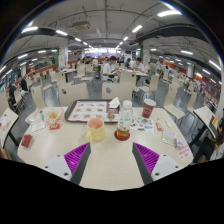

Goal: Pour water

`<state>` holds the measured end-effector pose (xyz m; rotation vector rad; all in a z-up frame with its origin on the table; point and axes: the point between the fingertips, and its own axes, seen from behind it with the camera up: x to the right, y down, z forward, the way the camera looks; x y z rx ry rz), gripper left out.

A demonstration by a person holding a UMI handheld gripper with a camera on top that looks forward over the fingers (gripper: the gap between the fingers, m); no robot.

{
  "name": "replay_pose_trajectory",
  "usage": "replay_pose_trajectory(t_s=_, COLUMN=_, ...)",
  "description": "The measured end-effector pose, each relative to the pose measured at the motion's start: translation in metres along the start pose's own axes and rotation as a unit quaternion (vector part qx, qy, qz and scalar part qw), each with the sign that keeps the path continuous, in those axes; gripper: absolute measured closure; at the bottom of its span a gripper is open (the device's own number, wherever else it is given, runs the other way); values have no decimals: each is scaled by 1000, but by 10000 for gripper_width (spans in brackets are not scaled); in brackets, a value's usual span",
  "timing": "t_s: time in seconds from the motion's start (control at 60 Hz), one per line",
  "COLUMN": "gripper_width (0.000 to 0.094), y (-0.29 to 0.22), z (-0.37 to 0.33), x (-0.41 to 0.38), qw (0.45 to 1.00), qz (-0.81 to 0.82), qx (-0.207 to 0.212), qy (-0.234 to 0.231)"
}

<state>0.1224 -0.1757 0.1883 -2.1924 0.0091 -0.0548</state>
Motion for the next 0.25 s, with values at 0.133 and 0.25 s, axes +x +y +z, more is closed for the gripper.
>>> replay_pose_trajectory(t_s=0.133, gripper_width=88, y=3, z=-7, x=-6, qw=1000, qz=-8, qx=-4, qy=-8)
replay_pose_trajectory(t_s=0.25, gripper_width=86, y=5, z=-8, x=-5, qw=1000, qz=-6, qx=-5, qy=-4)
